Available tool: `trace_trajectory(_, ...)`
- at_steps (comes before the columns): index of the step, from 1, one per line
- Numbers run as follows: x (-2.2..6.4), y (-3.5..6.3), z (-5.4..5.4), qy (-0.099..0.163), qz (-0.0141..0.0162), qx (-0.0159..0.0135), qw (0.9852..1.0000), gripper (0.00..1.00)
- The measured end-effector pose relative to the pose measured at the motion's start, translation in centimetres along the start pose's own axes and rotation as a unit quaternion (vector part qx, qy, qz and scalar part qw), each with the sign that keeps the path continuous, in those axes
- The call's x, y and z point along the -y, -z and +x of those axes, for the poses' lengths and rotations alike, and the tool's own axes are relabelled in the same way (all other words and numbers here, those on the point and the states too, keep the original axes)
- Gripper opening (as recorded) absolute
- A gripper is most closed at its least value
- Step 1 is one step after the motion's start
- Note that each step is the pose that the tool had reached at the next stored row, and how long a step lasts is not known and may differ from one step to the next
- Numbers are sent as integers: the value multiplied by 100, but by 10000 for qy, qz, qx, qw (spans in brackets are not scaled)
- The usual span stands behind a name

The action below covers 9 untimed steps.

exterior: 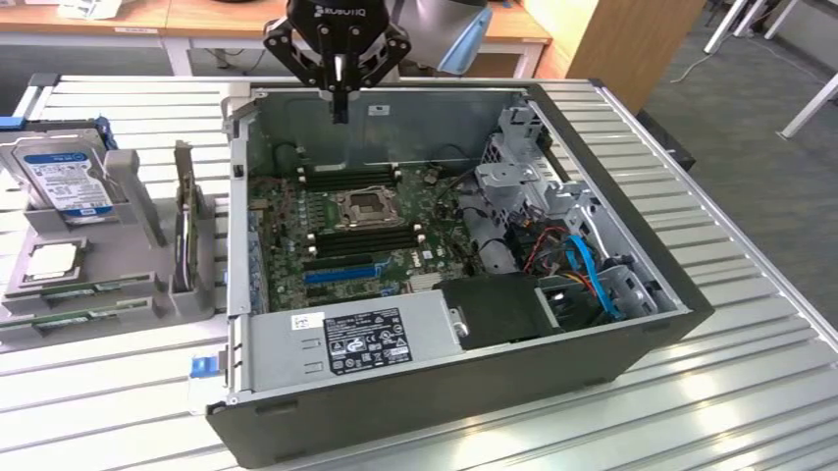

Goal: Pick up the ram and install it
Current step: 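Reach for the ram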

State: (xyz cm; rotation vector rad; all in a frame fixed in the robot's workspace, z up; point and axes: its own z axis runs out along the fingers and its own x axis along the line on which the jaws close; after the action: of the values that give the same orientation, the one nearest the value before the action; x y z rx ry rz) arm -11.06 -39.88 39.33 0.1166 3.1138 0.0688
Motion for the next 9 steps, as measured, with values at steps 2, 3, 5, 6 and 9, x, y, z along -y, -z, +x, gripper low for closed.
trace_trajectory(2,-1,0,-19,0,0,0,10000,10)
trace_trajectory(3,-2,-1,-29,0,0,0,10000,10)
trace_trajectory(5,-3,-1,-44,1,0,0,10000,10)
trace_trajectory(6,-2,-1,-44,0,0,0,10000,10)
trace_trajectory(9,-3,-1,-44,0,0,0,10000,10)
